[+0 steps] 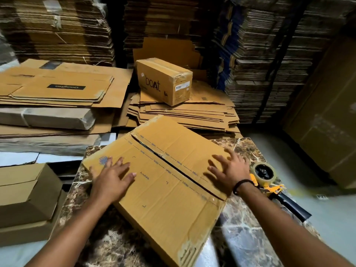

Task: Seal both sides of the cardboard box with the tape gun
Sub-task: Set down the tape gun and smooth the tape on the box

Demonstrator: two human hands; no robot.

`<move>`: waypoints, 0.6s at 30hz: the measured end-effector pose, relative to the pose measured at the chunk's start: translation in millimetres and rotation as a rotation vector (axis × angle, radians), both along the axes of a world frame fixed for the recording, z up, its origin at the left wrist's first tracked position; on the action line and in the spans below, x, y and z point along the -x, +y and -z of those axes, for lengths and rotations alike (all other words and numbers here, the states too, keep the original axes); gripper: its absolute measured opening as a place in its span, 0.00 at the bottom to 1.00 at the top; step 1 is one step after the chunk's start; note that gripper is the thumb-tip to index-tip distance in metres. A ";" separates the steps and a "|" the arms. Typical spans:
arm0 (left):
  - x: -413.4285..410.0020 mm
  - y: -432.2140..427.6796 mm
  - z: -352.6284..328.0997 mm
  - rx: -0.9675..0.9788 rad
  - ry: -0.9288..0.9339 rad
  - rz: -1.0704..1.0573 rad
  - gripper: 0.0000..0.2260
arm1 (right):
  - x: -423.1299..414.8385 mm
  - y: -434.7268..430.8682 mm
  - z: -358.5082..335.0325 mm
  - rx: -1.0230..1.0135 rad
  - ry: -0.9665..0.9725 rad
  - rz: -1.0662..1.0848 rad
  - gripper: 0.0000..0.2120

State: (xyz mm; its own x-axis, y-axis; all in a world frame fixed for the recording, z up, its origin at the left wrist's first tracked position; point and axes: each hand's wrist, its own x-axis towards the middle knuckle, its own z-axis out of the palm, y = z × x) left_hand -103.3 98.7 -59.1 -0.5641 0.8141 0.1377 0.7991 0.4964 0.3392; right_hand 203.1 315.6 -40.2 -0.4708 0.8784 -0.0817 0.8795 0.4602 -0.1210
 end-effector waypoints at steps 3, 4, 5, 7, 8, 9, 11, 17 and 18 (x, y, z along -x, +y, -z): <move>-45.7 -3.1 7.9 -0.101 -0.314 -0.084 0.22 | 9.5 42.5 -3.3 0.168 -0.068 -0.036 0.34; -57.7 -3.2 11.9 -0.098 -0.340 -0.050 0.23 | 10.8 50.8 -2.5 0.197 -0.086 -0.057 0.35; -65.4 -3.3 16.2 -0.089 -0.320 -0.023 0.24 | 11.1 54.1 -3.7 0.214 -0.092 -0.071 0.35; -65.2 -3.6 19.8 -0.075 -0.244 -0.022 0.24 | 9.2 55.6 -2.3 0.230 -0.035 -0.057 0.38; -59.4 -2.6 18.7 -0.081 -0.210 -0.029 0.24 | 6.9 52.0 -1.3 0.227 0.011 -0.038 0.39; -51.6 -0.2 17.4 -0.095 -0.186 -0.027 0.24 | 3.0 45.4 -0.6 0.223 0.057 -0.011 0.39; -34.9 9.7 10.8 -0.101 -0.172 -0.009 0.24 | -7.6 30.1 6.6 0.205 0.144 0.053 0.36; -9.9 44.5 -1.2 -0.031 -0.244 0.081 0.23 | -26.8 -4.5 21.6 0.098 0.118 0.161 0.34; -12.5 44.3 -1.9 -0.024 -0.242 0.060 0.23 | -27.4 -3.3 20.8 0.102 0.105 0.143 0.33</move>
